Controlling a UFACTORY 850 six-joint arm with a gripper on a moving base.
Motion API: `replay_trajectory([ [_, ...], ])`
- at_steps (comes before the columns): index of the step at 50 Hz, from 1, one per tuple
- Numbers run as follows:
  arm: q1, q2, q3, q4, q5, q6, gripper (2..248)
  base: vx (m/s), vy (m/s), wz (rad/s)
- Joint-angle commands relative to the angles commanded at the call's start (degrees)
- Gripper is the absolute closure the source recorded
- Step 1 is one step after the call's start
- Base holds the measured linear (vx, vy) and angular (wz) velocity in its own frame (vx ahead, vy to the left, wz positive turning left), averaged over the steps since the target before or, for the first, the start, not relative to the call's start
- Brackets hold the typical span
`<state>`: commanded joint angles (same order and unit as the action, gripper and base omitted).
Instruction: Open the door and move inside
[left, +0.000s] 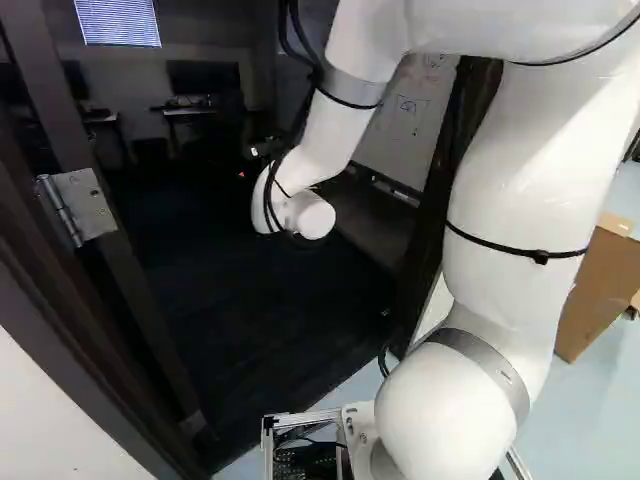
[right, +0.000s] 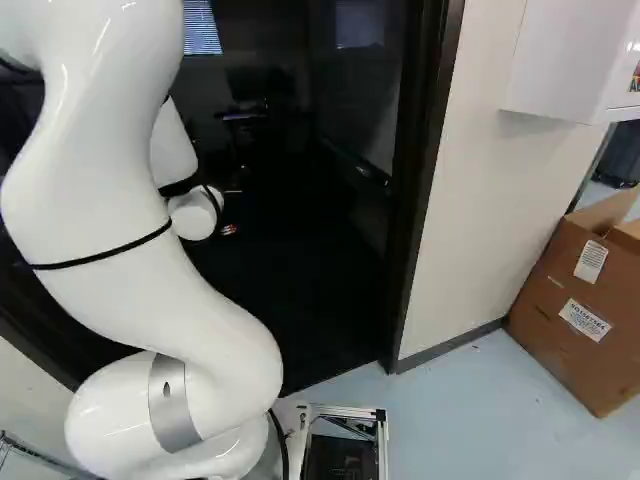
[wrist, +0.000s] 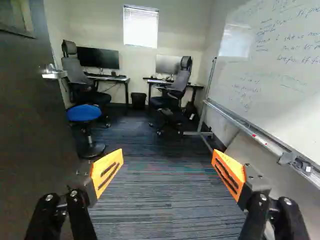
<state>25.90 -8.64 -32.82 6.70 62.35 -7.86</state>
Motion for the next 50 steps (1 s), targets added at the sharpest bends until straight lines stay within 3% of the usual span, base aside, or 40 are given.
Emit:
replay_trajectory([
  [50, -8.5, 5.23, 5.64, -9.35, 0.0, 0.0, 3, 0.0, 0.0, 0.0],
])
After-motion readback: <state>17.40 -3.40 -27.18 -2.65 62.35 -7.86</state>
